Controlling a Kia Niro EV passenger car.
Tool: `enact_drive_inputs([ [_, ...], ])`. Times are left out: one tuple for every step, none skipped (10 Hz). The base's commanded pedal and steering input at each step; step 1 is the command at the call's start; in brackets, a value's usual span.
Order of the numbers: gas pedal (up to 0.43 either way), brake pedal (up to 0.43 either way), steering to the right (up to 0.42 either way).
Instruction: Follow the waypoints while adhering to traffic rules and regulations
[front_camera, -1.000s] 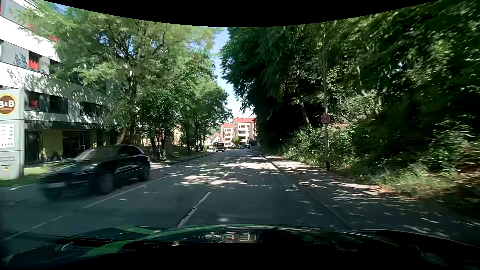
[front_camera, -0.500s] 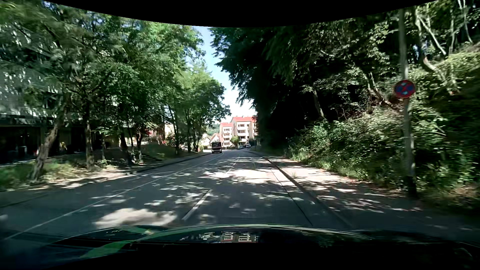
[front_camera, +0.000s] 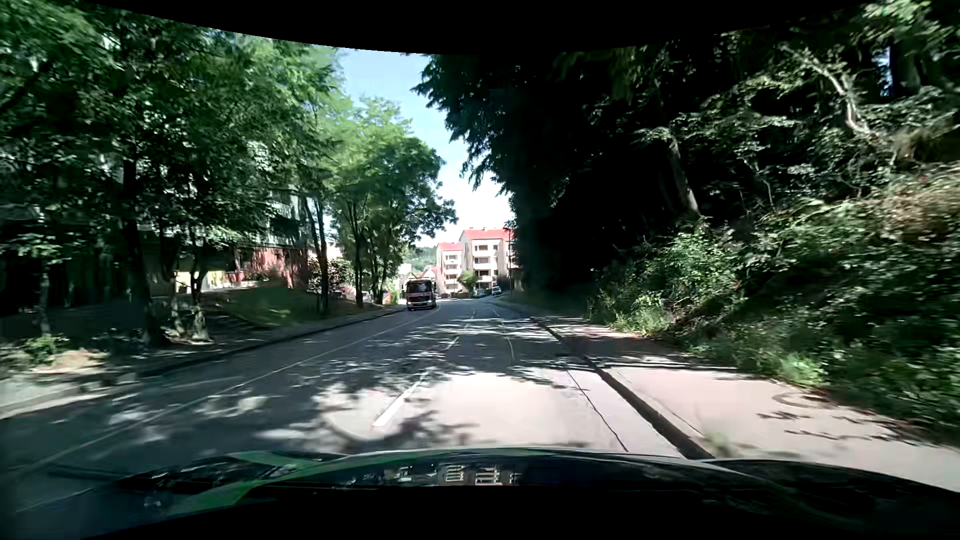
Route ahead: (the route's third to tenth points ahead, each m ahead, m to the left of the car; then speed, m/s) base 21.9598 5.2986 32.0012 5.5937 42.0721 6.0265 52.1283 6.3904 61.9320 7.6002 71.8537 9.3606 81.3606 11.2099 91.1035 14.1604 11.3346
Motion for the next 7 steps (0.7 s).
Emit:
enact_drive_inputs([
  [0.039,0.0,-0.004],
  [0.039,0.0,-0.004],
  [0.039,0.0,-0.006],
  [0.039,0.0,-0.007],
  [0.039,0.0,-0.009],
  [0.039,0.0,-0.012],
  [0.039,0.0,-0.014],
])
